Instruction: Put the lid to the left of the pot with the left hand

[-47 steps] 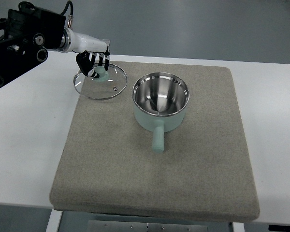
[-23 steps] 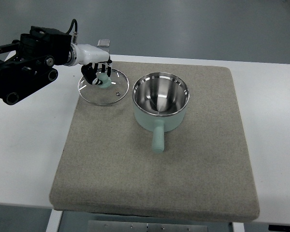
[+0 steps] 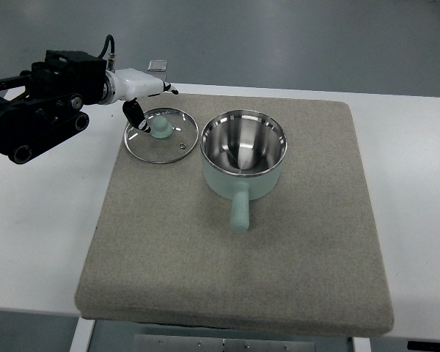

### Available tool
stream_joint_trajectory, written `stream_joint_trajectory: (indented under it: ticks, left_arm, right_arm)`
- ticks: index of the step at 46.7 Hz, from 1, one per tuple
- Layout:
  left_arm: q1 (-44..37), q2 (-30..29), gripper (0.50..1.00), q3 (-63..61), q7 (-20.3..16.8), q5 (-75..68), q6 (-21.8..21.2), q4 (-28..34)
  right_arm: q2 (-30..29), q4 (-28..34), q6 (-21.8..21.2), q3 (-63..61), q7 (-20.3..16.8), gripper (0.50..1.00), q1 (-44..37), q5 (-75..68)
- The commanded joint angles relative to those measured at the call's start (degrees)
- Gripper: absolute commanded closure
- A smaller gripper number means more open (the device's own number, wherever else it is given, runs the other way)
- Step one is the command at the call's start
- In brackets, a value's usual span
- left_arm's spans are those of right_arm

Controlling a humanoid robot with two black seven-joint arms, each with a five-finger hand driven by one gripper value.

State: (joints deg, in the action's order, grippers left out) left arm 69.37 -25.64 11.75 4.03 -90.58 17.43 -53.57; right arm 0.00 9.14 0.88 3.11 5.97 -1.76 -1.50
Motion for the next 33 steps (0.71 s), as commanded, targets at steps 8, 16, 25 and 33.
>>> stream_joint_trajectory:
  ticks: [8, 16, 25, 33]
  left_arm:
    - [-0.03, 0.32, 0.506, 0.21, 0.01, 21.82, -2.05, 4.97]
    - [-0.12, 0.24, 0.506, 0.3, -0.08, 44.58, -4.77, 8.57]
    - [-0.56, 0.24, 0.506, 0.38, -0.08, 67.62, -4.86, 12.79]
    - [-2.22, 0.32, 0.506, 1.17, -0.08, 76.42, -4.86, 15.78]
  right_arm:
    - [0.0, 0.0, 0.0, 0.06, 0.01, 0.576, 0.01, 0.0]
    - [0.0, 0.0, 0.0, -0.03, 0.01, 0.576, -0.08, 0.0]
    - [0.0, 0.0, 0.0, 0.06, 0.01, 0.576, 0.01, 0.0]
    - [0.0, 0.0, 0.0, 0.06, 0.01, 0.576, 0.01, -0.08]
